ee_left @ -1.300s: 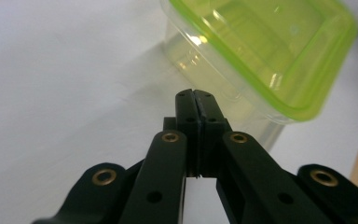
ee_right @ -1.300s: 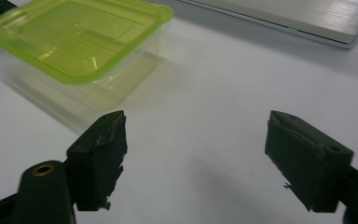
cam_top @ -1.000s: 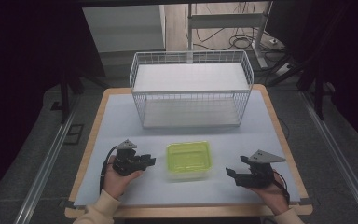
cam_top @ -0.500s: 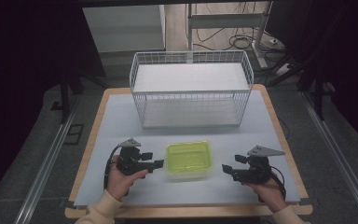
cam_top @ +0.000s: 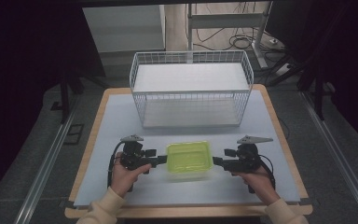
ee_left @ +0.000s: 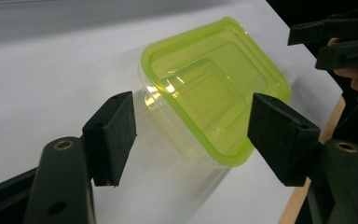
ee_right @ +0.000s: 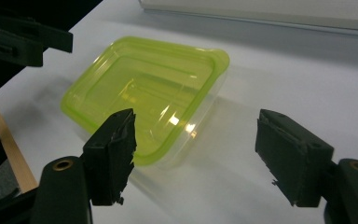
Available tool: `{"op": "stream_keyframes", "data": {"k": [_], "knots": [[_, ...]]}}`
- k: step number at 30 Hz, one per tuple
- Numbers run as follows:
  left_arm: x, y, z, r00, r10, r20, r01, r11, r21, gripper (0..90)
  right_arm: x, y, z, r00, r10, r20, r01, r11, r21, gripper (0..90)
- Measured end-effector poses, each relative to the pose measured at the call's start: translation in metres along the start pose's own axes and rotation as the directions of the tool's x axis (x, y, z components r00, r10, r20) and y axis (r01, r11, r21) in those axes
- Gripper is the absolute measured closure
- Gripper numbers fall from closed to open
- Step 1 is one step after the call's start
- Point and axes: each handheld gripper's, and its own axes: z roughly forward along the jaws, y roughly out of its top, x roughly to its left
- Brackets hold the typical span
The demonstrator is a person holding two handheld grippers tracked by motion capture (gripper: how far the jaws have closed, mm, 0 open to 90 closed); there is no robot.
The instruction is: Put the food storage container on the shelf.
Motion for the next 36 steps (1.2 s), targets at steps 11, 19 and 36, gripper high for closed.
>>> {"op": "stream_keyframes", "data": {"k": [11, 19, 36], "knots": [[0.000, 0.006, 0.014, 0.9990, -0.033, 0.029, 0.032, 0.9988, 0.036, 32.5, -0.006, 0.012, 0.016, 0.9976, 0.066, -0.022, -0.066, 0.998, 0.022, 31.0], [0.009, 0.004, 0.021, 0.9926, -0.102, 0.065, 0.099, 0.9936, 0.055, 36.5, -0.006, 0.014, 0.031, 0.9905, 0.125, -0.058, -0.121, 0.991, 0.065, 36.5], [0.020, -0.004, 0.036, 0.9795, -0.175, 0.101, 0.162, 0.9790, 0.124, 64.8, -0.018, 0.009, 0.049, 0.9690, 0.214, -0.124, -0.195, 0.969, 0.150, 64.0]]}}
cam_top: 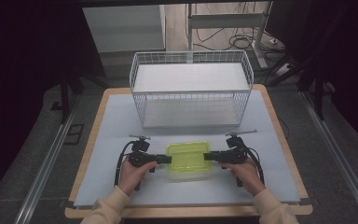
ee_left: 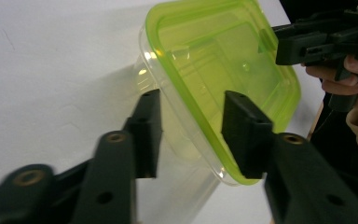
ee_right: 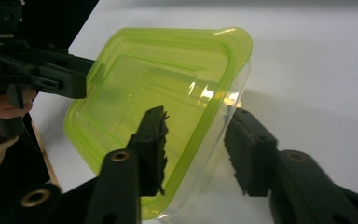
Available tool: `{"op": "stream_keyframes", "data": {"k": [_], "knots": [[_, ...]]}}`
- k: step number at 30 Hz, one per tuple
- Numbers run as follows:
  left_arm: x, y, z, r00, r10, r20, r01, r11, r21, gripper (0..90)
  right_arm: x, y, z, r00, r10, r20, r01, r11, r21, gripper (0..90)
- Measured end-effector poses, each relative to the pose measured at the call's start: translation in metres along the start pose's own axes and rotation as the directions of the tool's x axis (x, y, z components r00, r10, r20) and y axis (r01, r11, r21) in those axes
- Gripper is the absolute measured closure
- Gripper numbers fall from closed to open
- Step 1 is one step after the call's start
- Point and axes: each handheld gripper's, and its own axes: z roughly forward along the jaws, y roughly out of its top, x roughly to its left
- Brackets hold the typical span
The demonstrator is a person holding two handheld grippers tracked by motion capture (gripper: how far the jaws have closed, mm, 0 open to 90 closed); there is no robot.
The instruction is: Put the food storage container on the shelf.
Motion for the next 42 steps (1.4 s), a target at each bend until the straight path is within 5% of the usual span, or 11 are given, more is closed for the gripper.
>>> {"op": "stream_keyframes", "data": {"k": [5, 13, 42], "knots": [[-0.001, -0.001, -0.001, 0.9996, -0.016, 0.023, 0.016, 0.9998, -0.012, 70.2, -0.006, -0.001, -0.002, 0.9980, 0.044, -0.046, -0.044, 0.999, 0.006, 72.5], [-0.008, -0.003, -0.008, 0.9995, 0.025, 0.019, -0.024, 0.9983, -0.052, 78.9, 0.000, 0.001, -0.012, 0.9981, 0.044, -0.042, -0.045, 0.998, -0.034, 80.5], [-0.028, -0.002, -0.034, 0.9953, 0.094, 0.024, -0.090, 0.9866, -0.136, 80.5, 0.032, 0.008, -0.037, 0.9949, -0.085, -0.054, 0.078, 0.990, -0.120, 80.3]]}}
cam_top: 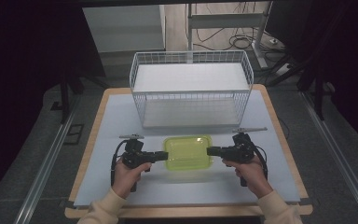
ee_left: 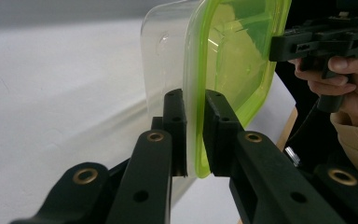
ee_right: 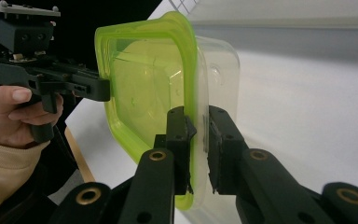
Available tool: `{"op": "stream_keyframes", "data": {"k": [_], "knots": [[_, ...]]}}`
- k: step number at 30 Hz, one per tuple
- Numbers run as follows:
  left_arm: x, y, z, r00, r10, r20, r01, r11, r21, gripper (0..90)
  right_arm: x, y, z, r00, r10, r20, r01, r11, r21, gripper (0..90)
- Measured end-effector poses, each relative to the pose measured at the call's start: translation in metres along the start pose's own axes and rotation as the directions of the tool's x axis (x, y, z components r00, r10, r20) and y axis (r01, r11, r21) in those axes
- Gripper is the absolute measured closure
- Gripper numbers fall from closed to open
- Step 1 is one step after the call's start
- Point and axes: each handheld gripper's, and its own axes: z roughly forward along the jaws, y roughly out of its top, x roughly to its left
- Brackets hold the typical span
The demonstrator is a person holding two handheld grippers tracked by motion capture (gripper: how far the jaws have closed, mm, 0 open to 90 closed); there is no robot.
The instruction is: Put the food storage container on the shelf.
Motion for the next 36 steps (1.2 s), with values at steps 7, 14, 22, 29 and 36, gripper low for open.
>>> {"op": "stream_keyframes", "data": {"k": [7, 14, 22, 29, 36], "knots": [[-0.005, 0.003, -0.006, 0.9998, 0.018, 0.002, -0.018, 0.9998, -0.012, 80.5, 0.005, 0.003, -0.004, 0.9996, -0.027, -0.009, 0.027, 0.999, -0.017, 80.3], [-0.013, 0.007, -0.010, 0.9977, 0.068, -0.002, -0.068, 0.9974, -0.024, 80.1, 0.013, 0.011, -0.013, 0.9968, -0.080, -0.007, 0.080, 0.996, -0.027, 80.1], [-0.015, 0.019, -0.022, 0.9964, 0.084, -0.009, -0.085, 0.9955, -0.043, 80.2, 0.024, 0.026, -0.015, 0.9926, -0.121, -0.009, 0.121, 0.992, -0.042, 80.1], [-0.016, 0.029, -0.030, 0.9965, 0.083, -0.009, -0.083, 0.9949, -0.058, 80.4, 0.026, 0.034, -0.014, 0.9932, -0.115, -0.019, 0.113, 0.992, -0.055, 80.2], [-0.022, 0.043, -0.033, 0.9935, 0.111, -0.023, -0.112, 0.9919, -0.059, 80.4, 0.027, 0.041, -0.017, 0.9944, -0.104, -0.019, 0.102, 0.991, -0.084, 80.1]]}}
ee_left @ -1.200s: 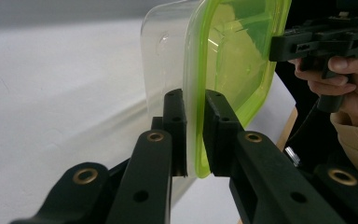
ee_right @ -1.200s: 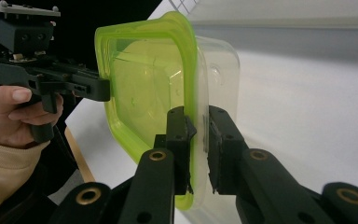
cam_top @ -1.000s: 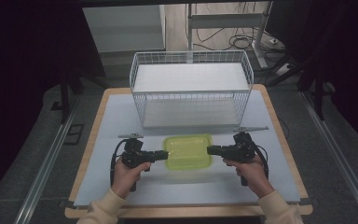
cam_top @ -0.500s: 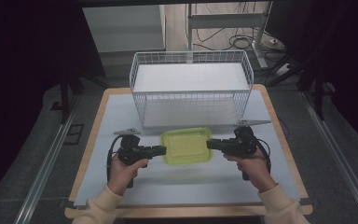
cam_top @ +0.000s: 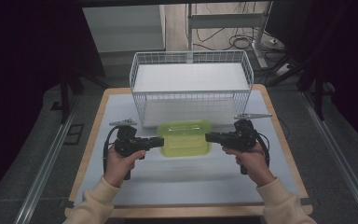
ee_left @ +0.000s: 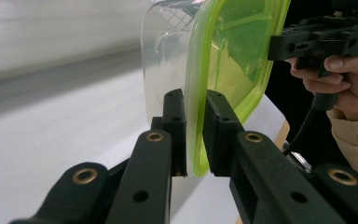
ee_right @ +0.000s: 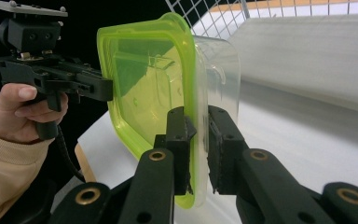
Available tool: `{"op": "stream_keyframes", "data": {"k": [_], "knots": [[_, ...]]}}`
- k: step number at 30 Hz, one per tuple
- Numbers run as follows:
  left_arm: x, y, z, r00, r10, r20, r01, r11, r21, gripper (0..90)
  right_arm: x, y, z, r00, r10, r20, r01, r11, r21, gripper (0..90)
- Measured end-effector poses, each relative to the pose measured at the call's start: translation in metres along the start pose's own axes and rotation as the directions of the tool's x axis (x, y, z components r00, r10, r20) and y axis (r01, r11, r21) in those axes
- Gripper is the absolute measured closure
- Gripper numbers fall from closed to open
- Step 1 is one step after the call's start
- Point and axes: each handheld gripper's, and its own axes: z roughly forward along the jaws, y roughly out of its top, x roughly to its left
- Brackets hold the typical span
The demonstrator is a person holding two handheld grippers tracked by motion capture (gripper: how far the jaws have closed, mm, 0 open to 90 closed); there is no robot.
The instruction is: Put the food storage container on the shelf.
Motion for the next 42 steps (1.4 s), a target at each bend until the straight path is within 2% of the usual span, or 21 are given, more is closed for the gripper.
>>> {"op": "stream_keyframes", "data": {"k": [18, 27, 42], "knots": [[-0.006, 0.024, -0.004, 0.9997, 0.022, -0.011, -0.022, 0.9997, -0.006, 80.3, 0.000, 0.017, -0.004, 0.9999, 0.006, 0.009, -0.006, 1.000, -0.027, 80.0], [-0.010, 0.042, -0.008, 0.9986, 0.046, -0.026, -0.046, 0.9988, -0.018, 80.4, 0.004, 0.033, -0.008, 0.9997, -0.012, 0.023, 0.013, 0.999, -0.045, 80.0], [-0.007, 0.072, -0.009, 0.9984, 0.055, -0.011, -0.056, 0.9975, -0.044, 80.4, 0.005, 0.065, -0.012, 0.9975, -0.042, 0.057, 0.046, 0.997, -0.062, 79.9]]}}
